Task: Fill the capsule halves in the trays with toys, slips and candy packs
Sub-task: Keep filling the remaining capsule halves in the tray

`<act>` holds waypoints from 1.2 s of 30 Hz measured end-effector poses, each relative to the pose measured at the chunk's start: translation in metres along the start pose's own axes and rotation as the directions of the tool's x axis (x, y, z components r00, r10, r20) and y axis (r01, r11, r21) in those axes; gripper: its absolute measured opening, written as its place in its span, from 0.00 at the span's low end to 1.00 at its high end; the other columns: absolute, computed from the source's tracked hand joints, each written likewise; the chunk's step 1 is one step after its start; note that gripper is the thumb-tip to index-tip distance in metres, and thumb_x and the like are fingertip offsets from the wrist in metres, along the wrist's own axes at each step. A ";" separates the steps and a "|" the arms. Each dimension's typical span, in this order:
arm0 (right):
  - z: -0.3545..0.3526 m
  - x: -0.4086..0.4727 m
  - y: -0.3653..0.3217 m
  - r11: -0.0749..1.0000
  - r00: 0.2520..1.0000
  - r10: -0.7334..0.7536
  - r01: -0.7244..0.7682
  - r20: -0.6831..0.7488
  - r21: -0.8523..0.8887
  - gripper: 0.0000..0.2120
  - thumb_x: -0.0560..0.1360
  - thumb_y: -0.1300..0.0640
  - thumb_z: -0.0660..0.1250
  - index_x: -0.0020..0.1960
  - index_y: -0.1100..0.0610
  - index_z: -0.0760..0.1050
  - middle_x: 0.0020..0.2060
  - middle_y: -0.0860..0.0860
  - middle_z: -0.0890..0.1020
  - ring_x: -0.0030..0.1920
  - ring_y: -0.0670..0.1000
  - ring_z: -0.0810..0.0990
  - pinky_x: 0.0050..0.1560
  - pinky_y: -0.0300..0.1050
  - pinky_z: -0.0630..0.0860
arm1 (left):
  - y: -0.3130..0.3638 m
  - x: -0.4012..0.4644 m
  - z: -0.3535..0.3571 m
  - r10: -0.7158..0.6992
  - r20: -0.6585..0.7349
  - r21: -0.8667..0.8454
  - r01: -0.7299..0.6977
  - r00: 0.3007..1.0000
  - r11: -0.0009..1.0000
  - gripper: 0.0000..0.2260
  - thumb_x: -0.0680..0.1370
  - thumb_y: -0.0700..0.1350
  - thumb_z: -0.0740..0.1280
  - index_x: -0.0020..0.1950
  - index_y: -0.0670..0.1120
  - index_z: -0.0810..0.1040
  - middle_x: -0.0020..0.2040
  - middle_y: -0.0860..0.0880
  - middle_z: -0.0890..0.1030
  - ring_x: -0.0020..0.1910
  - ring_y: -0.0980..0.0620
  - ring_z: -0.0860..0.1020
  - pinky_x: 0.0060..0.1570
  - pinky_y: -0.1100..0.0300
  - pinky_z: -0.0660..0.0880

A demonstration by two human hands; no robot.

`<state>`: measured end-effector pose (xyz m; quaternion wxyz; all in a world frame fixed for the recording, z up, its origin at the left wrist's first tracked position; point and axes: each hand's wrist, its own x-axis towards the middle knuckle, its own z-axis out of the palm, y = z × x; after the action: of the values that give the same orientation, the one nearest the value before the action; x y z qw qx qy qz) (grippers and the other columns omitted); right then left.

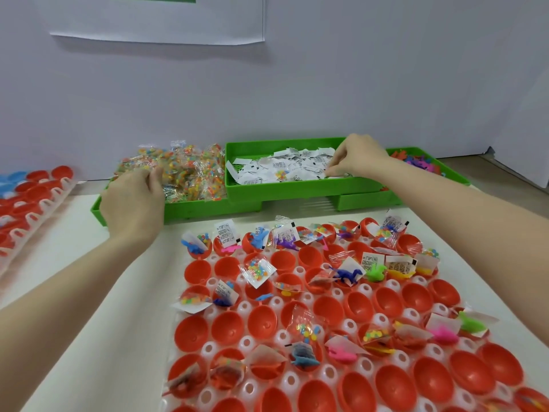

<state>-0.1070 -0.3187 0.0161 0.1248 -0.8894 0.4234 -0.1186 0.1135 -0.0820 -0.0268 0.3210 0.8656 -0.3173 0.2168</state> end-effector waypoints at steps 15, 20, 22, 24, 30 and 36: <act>0.000 -0.003 0.006 0.999 0.969 0.021 -0.011 -0.247 0.042 0.14 0.75 0.63 0.55 0.53 0.63 0.77 0.46 0.59 0.82 0.37 0.54 0.72 0.33 0.41 0.65 | 0.003 -0.010 -0.019 -0.101 0.062 -0.409 0.118 0.993 0.905 0.16 0.81 0.50 0.56 0.44 0.41 0.78 0.41 0.41 0.82 0.40 0.40 0.81 0.51 0.46 0.74; -0.013 -0.015 0.001 0.902 0.935 0.152 0.001 -0.320 0.432 0.13 0.75 0.64 0.58 0.55 0.63 0.78 0.43 0.54 0.78 0.40 0.51 0.74 0.34 0.35 0.68 | 0.036 -0.021 -0.033 -0.090 0.170 -0.565 0.172 0.981 0.807 0.12 0.80 0.48 0.59 0.42 0.45 0.79 0.39 0.48 0.81 0.25 0.62 0.78 0.45 0.57 0.77; -0.025 -0.036 -0.012 0.817 0.936 0.147 0.067 -0.319 0.573 0.12 0.73 0.65 0.63 0.55 0.59 0.78 0.41 0.50 0.79 0.35 0.42 0.74 0.31 0.29 0.66 | 0.061 -0.031 -0.042 -0.028 0.306 -0.662 0.233 0.952 0.713 0.11 0.79 0.46 0.61 0.40 0.45 0.79 0.39 0.50 0.81 0.24 0.60 0.78 0.34 0.65 0.78; -0.038 -0.070 -0.027 0.684 0.952 0.094 0.152 -0.292 0.714 0.11 0.70 0.66 0.67 0.52 0.58 0.79 0.35 0.46 0.79 0.25 0.37 0.72 0.26 0.26 0.64 | 0.091 -0.047 -0.052 0.078 0.453 -0.710 0.306 0.888 0.634 0.11 0.79 0.45 0.63 0.40 0.43 0.79 0.38 0.49 0.82 0.24 0.57 0.79 0.28 0.69 0.76; -0.064 -0.186 -0.038 0.521 0.971 -0.130 0.238 -0.200 0.819 0.08 0.68 0.64 0.71 0.43 0.53 0.79 0.23 0.41 0.77 0.20 0.39 0.68 0.22 0.26 0.60 | 0.154 -0.106 -0.084 0.343 0.612 -0.759 0.409 0.713 0.506 0.12 0.78 0.45 0.63 0.37 0.43 0.79 0.34 0.48 0.83 0.26 0.52 0.81 0.27 0.67 0.75; -0.071 -0.249 -0.013 0.579 0.964 -0.070 0.249 -0.257 0.776 0.10 0.59 0.54 0.70 0.41 0.49 0.81 0.27 0.39 0.79 0.24 0.38 0.72 0.26 0.24 0.62 | 0.183 -0.151 -0.111 0.562 0.524 -0.822 0.209 0.640 0.529 0.15 0.78 0.47 0.61 0.39 0.40 0.80 0.35 0.49 0.82 0.30 0.53 0.82 0.36 0.54 0.79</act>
<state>-0.2733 -0.1247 0.0611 0.4573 -0.7557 0.2527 -0.3950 -0.1374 -0.0516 0.0397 0.5020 0.5703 -0.5774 -0.2989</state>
